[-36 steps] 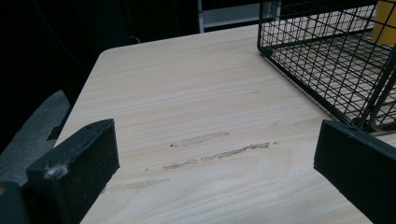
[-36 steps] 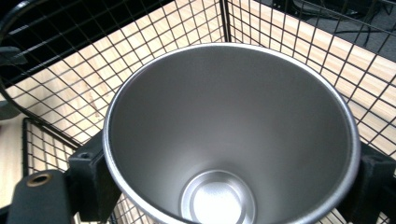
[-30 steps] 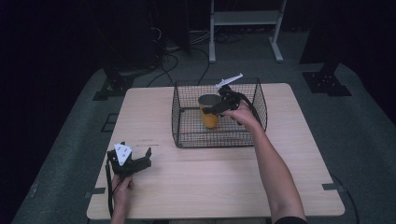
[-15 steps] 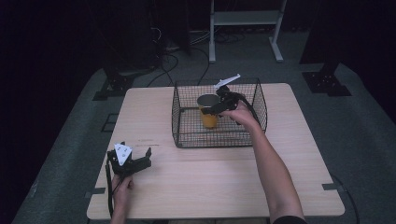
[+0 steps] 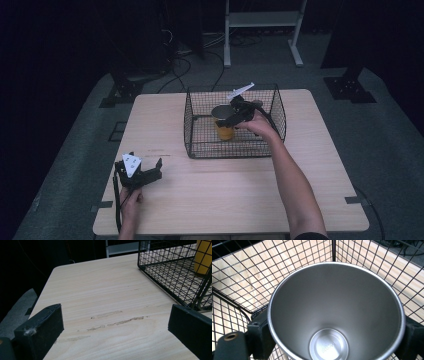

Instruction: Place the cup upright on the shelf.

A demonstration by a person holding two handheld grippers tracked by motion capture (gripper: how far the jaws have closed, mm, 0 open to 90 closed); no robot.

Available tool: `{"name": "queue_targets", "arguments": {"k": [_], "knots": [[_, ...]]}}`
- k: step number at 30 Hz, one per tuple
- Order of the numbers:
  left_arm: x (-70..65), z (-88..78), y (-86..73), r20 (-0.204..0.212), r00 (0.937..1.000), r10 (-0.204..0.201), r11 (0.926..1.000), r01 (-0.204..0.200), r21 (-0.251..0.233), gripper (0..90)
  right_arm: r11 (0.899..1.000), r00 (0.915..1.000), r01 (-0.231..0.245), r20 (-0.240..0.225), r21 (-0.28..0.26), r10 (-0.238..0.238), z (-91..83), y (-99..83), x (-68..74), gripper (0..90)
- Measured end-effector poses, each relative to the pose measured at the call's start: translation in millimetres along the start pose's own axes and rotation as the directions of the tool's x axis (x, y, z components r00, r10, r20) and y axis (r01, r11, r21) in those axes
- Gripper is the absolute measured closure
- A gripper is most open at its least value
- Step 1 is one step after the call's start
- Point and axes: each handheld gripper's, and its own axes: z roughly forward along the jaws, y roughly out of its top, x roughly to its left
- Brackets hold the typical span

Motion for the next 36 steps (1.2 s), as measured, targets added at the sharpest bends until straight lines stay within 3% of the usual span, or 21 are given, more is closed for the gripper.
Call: {"name": "queue_targets", "arguments": {"k": [7,18,36], "knots": [[-0.1,0.1,0.0,-0.001,1.0,0.0,1.0,0.0,-0.001,0.0,1.0,0.9994,0.023,0.026,0.018,-0.024,-1.7,-0.2,3.1,10.1],[-0.1,0.0,0.0,-0.001,1.0,0.001,1.0,-0.001,0.0,0.0,0.999,0.9987,0.04,0.031,0.02,-0.04,-0.5,-0.6,7.4,6.1],[-0.3,0.1,0.0,-0.001,1.0,0.001,1.0,-0.001,0.0,0.0,0.998,0.9985,0.033,0.047,-0.061,-0.03,-14.8,6.3,8.7,2.9]]}}
